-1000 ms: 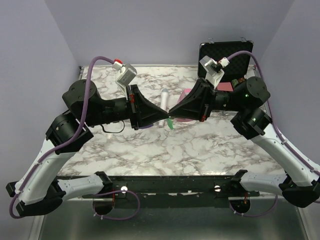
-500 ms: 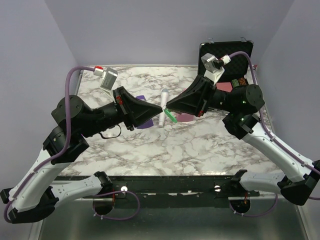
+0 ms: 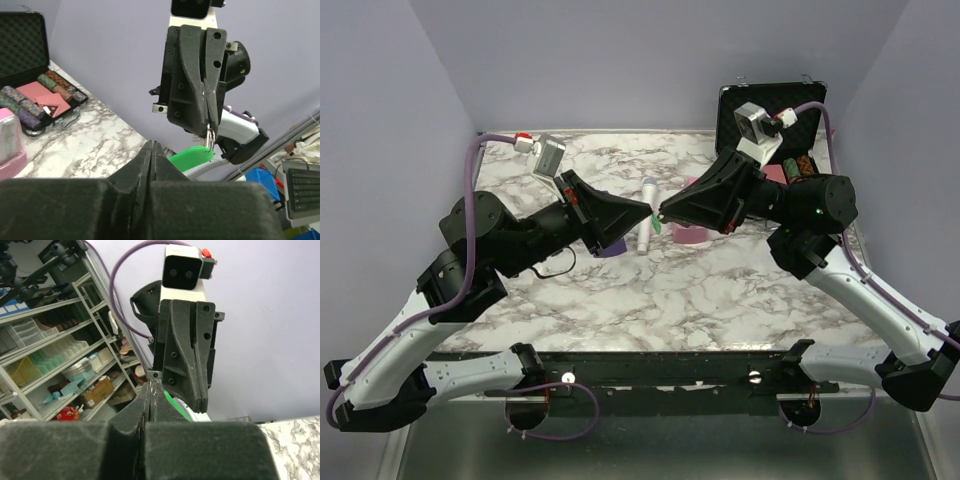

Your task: Remove the keys from the keyring

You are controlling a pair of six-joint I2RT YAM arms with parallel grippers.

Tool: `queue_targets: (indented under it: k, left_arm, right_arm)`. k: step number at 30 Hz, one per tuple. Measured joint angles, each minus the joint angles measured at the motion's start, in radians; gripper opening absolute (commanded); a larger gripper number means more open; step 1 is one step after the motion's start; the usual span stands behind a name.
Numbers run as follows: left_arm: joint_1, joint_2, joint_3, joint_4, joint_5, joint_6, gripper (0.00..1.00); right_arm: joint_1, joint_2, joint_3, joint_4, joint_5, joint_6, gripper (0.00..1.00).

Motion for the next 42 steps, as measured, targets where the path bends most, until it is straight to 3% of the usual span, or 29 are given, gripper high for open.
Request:
queue_targets:
  k: [2,5,9,15,19,28,42]
  left_arm:
    - [0.000,0.009,0.024,-0.033,-0.019,0.018,0.37]
    - [0.000,0.014,0.083,-0.098,-0.040,0.055,0.51]
    - [0.002,0.005,0.171,-0.175,-0.048,0.113,0.54]
    - [0.065,0.010,0.244,-0.231,0.084,0.157,0.47]
    - [0.093,0.038,0.224,-0.231,0.188,0.156,0.36]
    - [0.118,0.097,0.199,-0.227,0.330,0.145,0.27]
    - [0.119,0.120,0.207,-0.211,0.371,0.136,0.27]
  right_arm:
    - [0.000,-0.005,0.000,-0.029,0.000,-0.020,0.01]
    - [0.000,-0.019,0.006,-0.111,0.000,-0.070,0.01]
    - [0.000,-0.034,0.034,-0.229,-0.003,-0.141,0.01]
    - [0.000,-0.032,0.105,-0.373,-0.041,-0.228,0.01]
    - [0.000,-0.027,0.138,-0.452,-0.070,-0.274,0.01]
    - [-0.005,-0.021,0.147,-0.539,-0.107,-0.314,0.01]
    - [0.000,-0.021,0.147,-0.558,-0.123,-0.323,0.01]
